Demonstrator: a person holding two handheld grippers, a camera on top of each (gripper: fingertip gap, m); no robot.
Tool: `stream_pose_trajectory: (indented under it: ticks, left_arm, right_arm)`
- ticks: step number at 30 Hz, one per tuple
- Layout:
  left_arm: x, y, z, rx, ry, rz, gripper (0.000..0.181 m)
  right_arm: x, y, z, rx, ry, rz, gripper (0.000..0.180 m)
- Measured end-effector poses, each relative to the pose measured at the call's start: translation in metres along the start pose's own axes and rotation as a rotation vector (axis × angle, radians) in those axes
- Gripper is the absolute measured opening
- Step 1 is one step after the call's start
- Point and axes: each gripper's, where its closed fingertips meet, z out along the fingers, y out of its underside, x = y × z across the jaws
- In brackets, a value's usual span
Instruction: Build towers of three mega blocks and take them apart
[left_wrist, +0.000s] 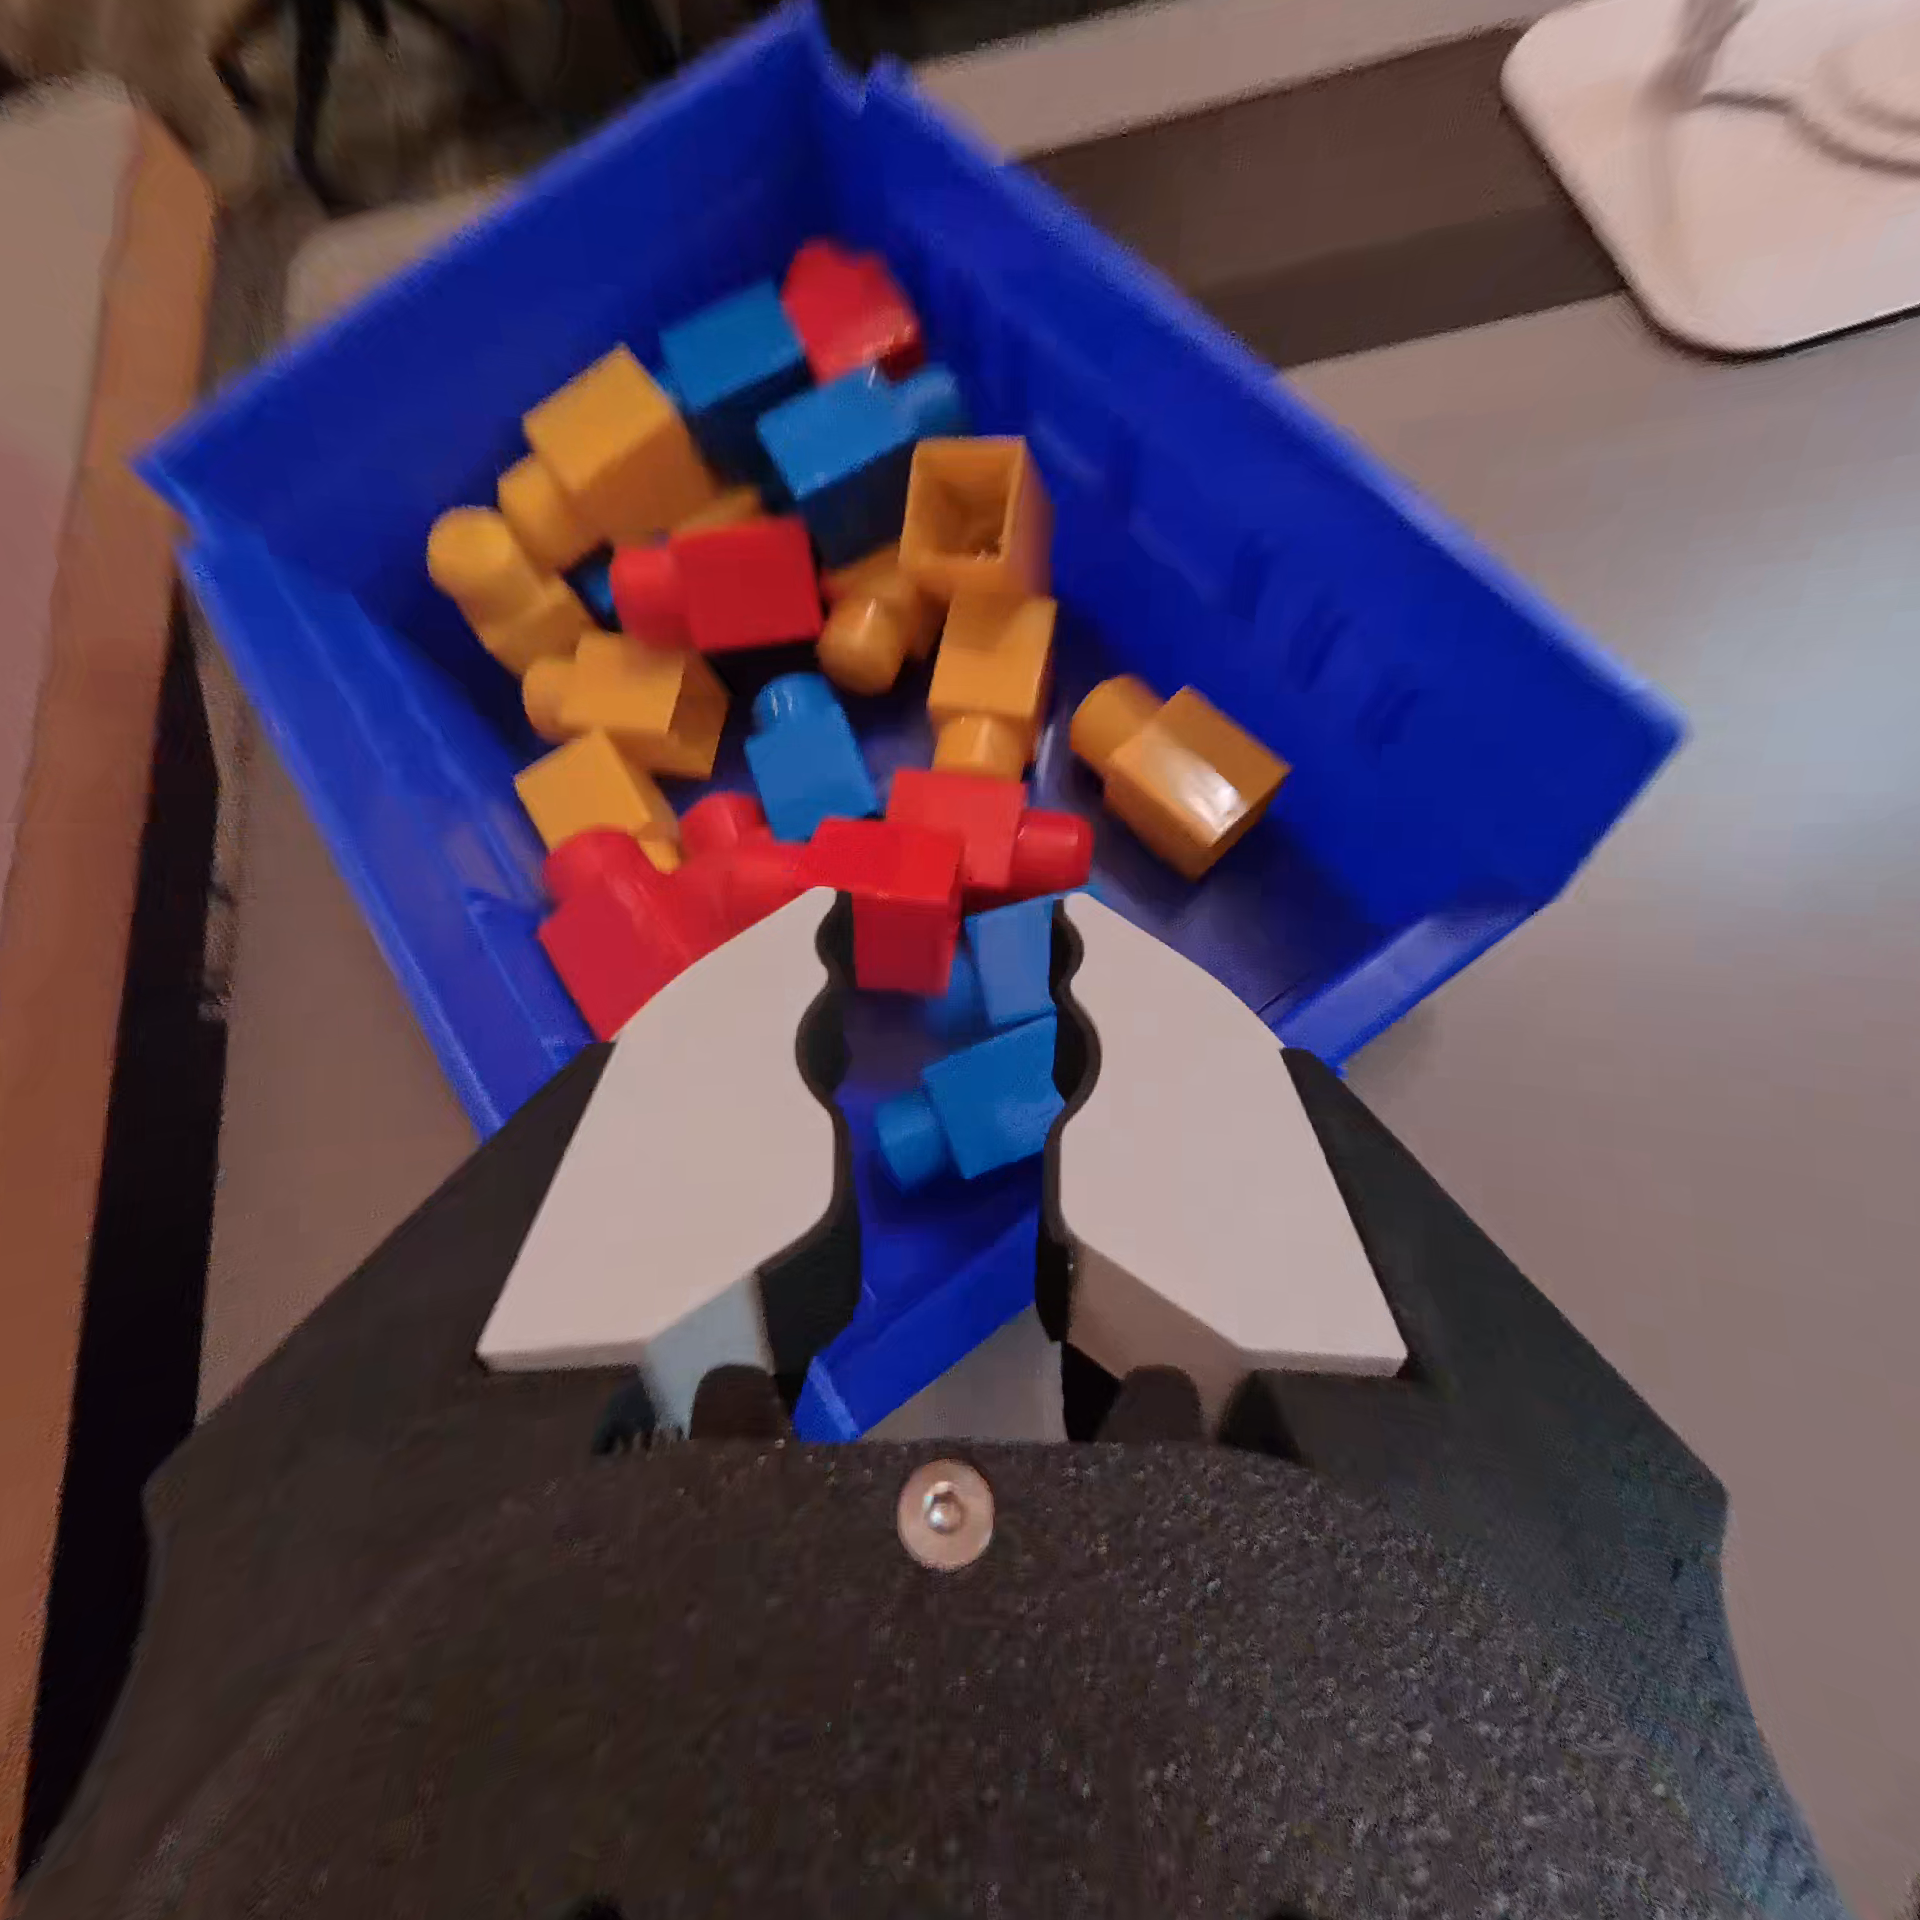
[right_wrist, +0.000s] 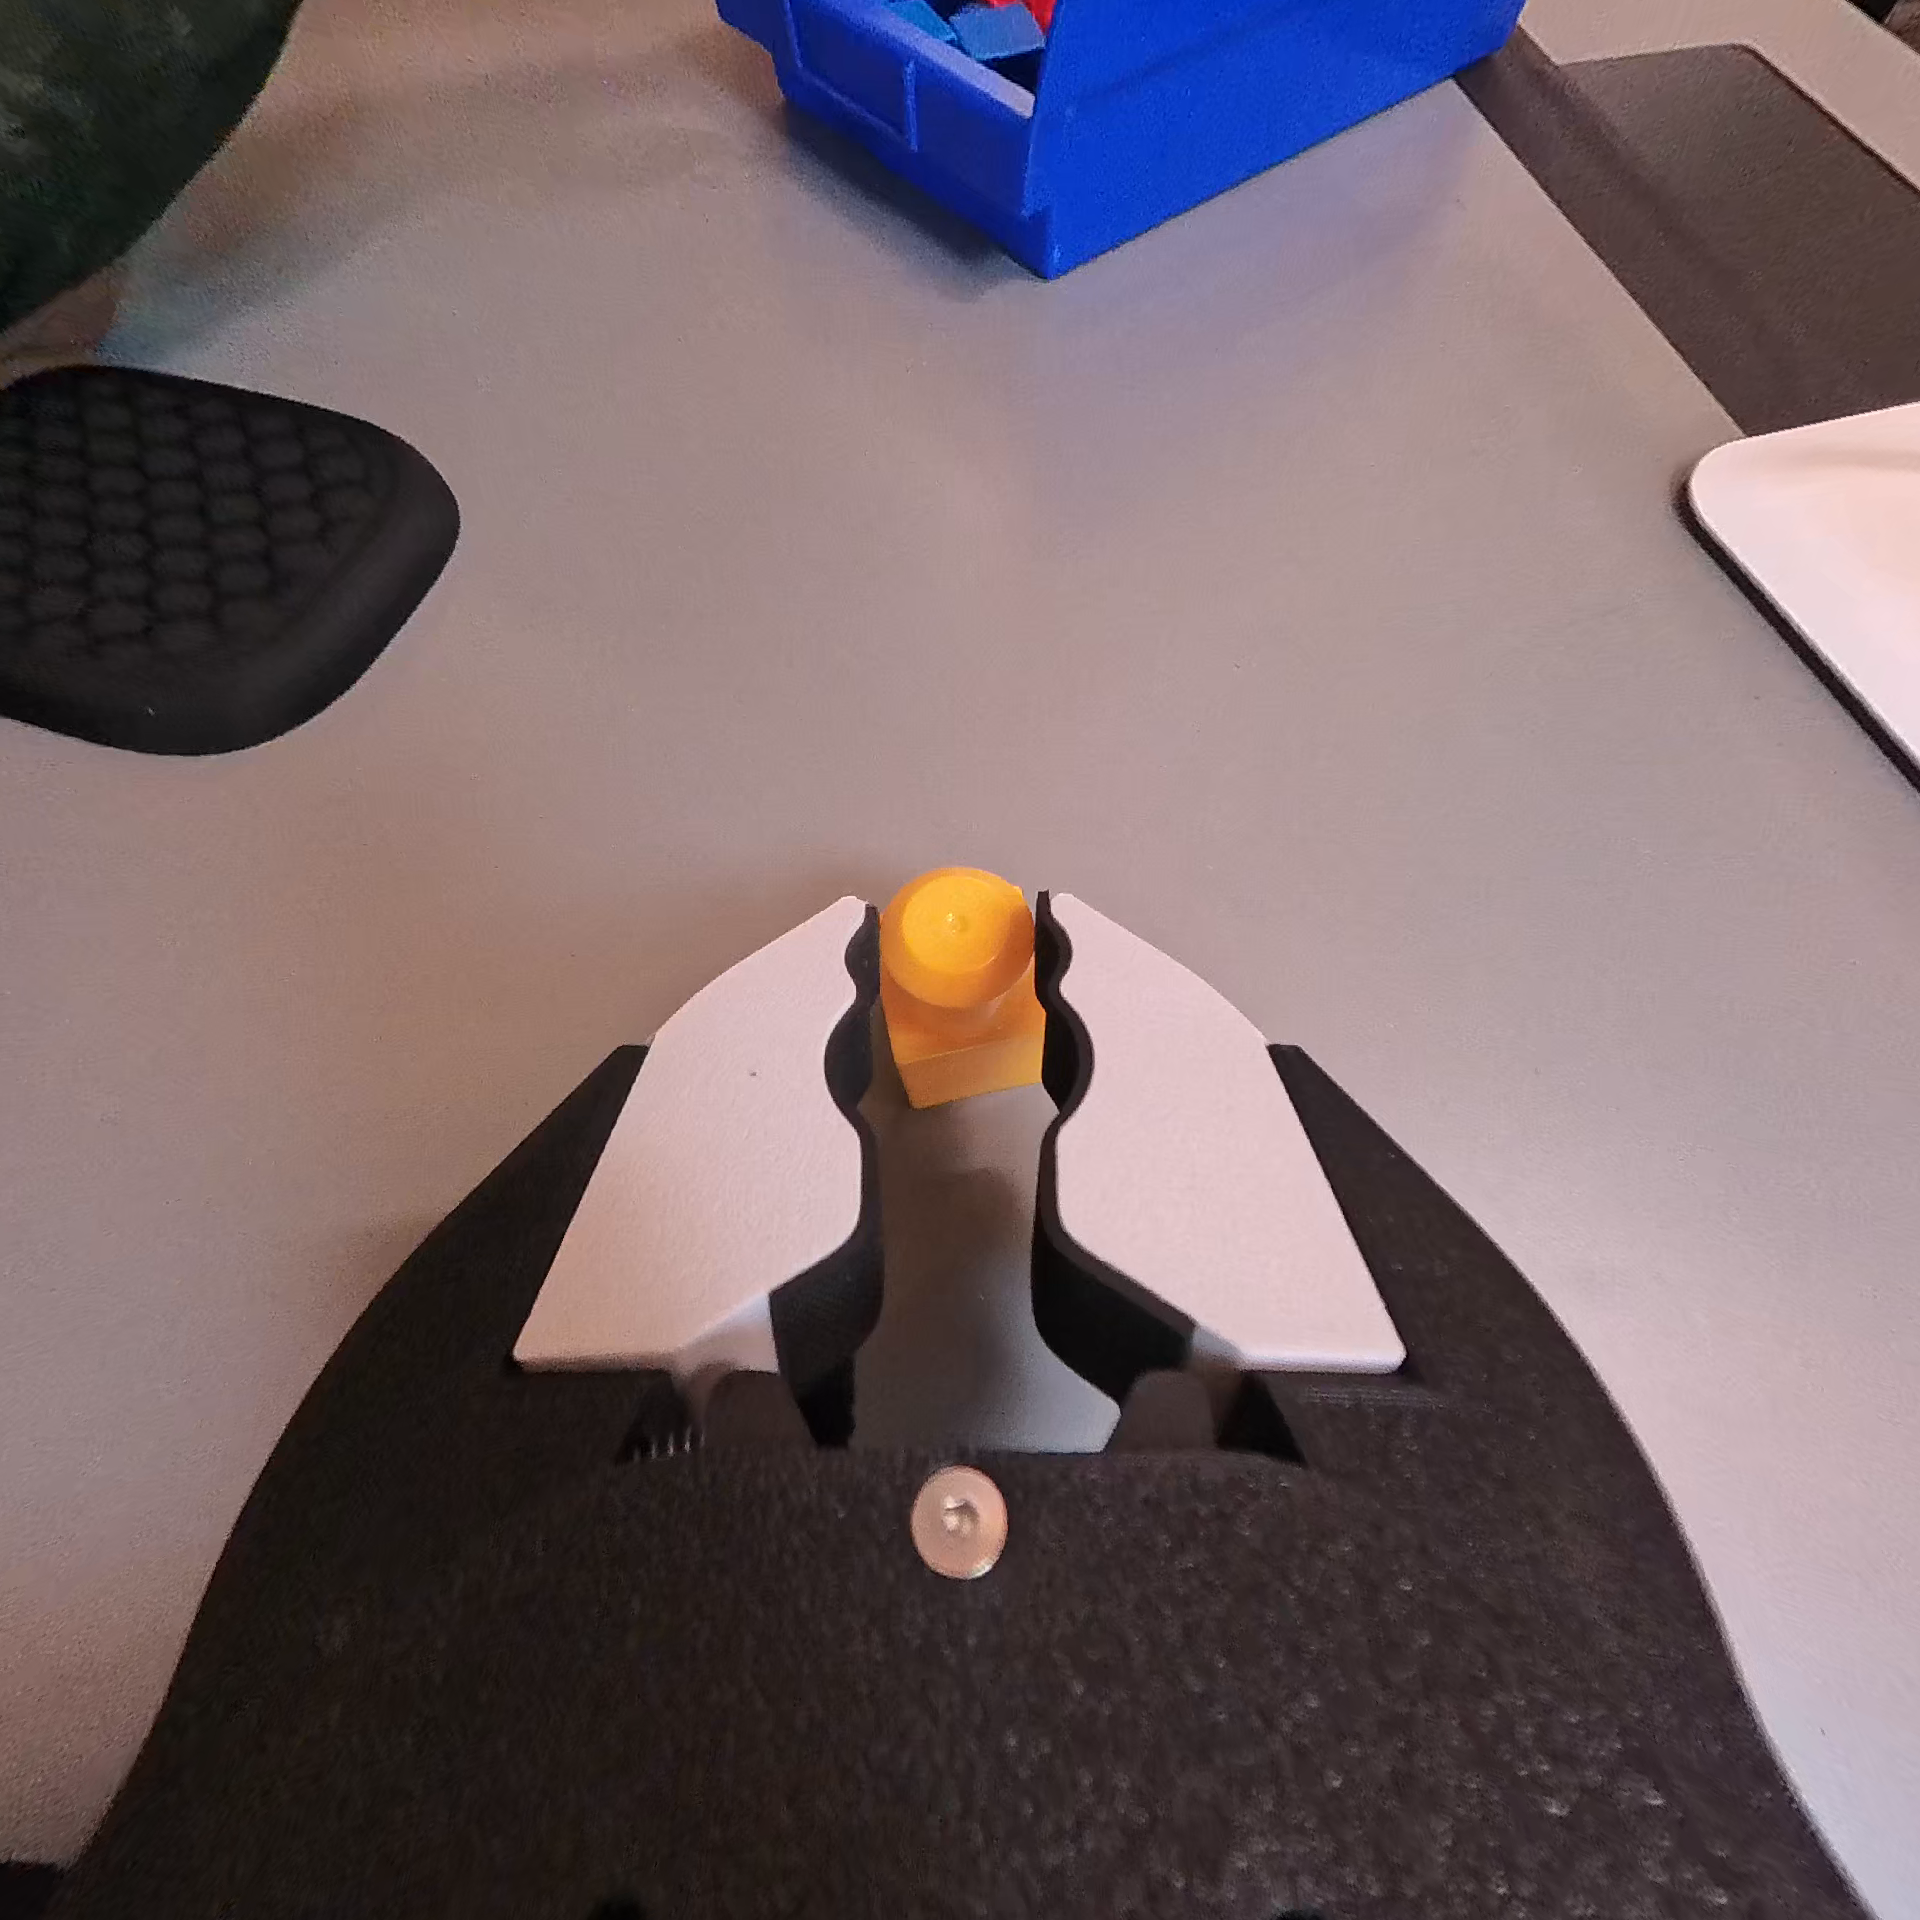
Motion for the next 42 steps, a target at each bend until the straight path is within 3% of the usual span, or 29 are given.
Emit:
stream_pose_trajectory:
  ticks: [6, 12, 13, 17, 21, 24, 30, 37, 42]
  left_arm:
    - [-0.012, 0.019, 0.022, -0.079, -0.036, -0.173, 0.055]
    - [-0.021, 0.031, 0.041, -0.147, -0.174, -0.085, 0.056]
    - [-0.024, 0.031, 0.044, -0.152, -0.203, -0.062, 0.053]
    - [-0.038, 0.027, 0.044, -0.141, -0.316, 0.057, 0.007]
    - [-0.023, -0.013, 0.011, 0.116, -0.342, 0.110, 0.003]
    - [0.022, -0.058, -0.029, 0.410, -0.177, 0.091, 0.002]
    - [0.163, -0.117, -0.117, 0.866, 0.410, -0.066, 0.002]
    - [0.284, -0.101, -0.105, 1.001, 0.380, 0.183, 0.002]
    - [0.325, -0.078, -0.093, 1.028, 0.305, 0.401, 0.002]
  right_arm:
    - [0.000, -0.003, -0.003, 0.006, 0.010, -0.012, 0.033]
    - [0.000, -0.006, -0.006, 0.021, 0.020, -0.014, 0.034]
    - [0.000, -0.007, -0.006, 0.021, 0.021, -0.016, 0.034]
    - [0.001, -0.008, -0.008, 0.028, 0.026, -0.014, 0.033]
    - [0.003, -0.007, -0.009, 0.026, 0.032, -0.014, 0.033]
    - [0.005, -0.012, -0.014, 0.048, 0.047, -0.010, 0.033]
    - [0.007, -0.034, -0.026, 0.145, 0.073, 0.006, 0.039]
    - [-0.006, -0.098, -0.051, 0.473, -0.023, 0.201, 0.058]
    - [-0.011, -0.120, -0.055, 0.608, -0.195, 0.453, 0.068]
